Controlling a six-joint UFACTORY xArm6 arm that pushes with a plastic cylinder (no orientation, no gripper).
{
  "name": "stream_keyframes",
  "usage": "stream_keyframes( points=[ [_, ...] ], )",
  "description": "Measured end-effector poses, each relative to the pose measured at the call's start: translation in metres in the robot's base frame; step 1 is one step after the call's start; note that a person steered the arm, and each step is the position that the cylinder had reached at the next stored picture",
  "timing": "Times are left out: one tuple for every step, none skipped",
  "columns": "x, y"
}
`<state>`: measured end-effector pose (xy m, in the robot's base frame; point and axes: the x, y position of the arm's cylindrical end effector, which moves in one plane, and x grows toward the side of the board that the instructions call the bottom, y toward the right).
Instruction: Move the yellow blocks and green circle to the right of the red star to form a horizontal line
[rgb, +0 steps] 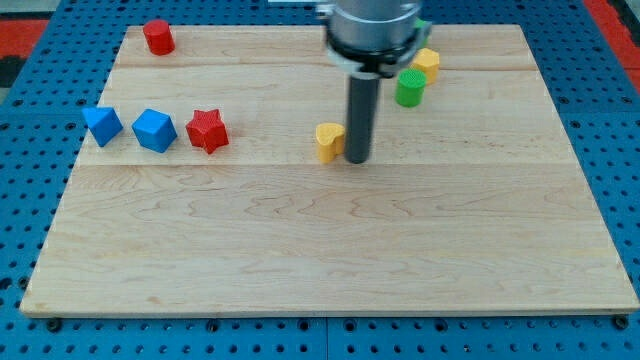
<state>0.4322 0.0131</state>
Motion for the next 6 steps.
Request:
stream_keyframes(
  points=[
    [-0.016,-0.034],
    [-0.021,0.001],
    [-0.054,0.005],
    [-0.042,-0.021],
    [-0.024,-0.024],
    [-0.023,0.019]
  ],
)
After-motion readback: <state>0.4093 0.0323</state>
